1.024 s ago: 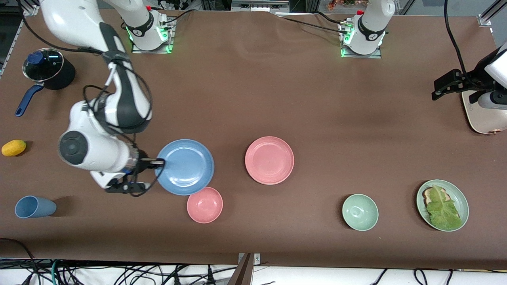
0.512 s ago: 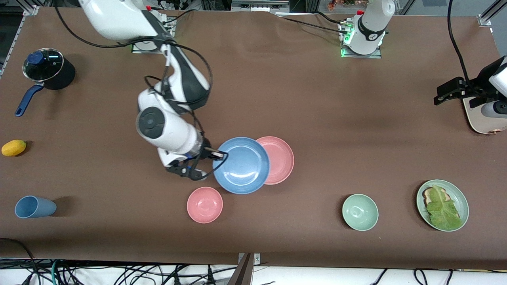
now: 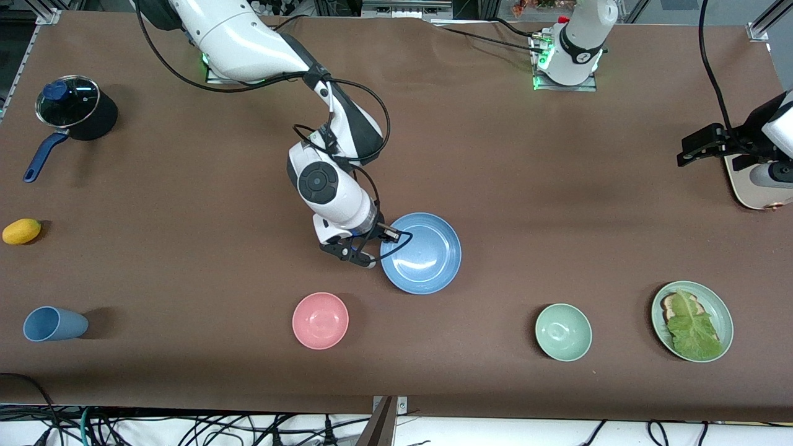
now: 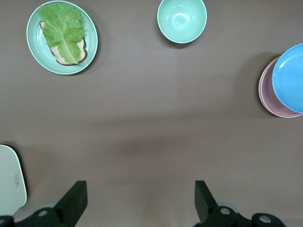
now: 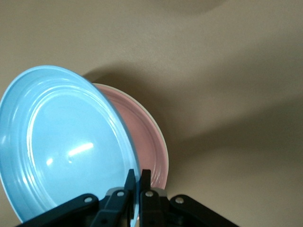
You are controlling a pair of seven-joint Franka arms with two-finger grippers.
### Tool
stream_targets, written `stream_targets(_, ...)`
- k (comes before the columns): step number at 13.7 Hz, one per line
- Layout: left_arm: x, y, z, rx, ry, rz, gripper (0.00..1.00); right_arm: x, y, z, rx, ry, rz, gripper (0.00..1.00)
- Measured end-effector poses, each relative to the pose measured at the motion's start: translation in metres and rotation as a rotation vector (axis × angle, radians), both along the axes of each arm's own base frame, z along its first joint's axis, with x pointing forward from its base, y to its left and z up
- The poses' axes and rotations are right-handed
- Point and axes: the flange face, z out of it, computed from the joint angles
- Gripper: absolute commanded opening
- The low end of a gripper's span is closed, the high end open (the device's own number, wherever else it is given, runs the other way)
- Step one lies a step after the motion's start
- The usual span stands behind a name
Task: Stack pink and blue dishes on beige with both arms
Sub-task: 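Lower the blue plate onto the pink plate and open the right gripper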
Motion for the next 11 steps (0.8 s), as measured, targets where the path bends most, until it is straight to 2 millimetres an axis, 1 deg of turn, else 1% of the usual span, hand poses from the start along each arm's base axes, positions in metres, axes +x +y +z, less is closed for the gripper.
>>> stream_targets(4, 0.0, 0.0, 0.0, 0.0, -0.001, 0.0, 1.0, -0.008, 0.01, -0.024, -0.006, 0.013, -0.007, 0.0)
stream_targets(6, 0.001, 0.0, -0.001, 0.0, 0.001, 0.0, 1.0, -0.009, 0.01, -0.027, -0.008, 0.018, -0.014, 0.0)
stream_targets(11, 0.004, 0.001, -0.006, -0.001, 0.009, 0.001, 1.0, -0.011, 0.009, -0.029, -0.024, 0.05, -0.034, 0.0)
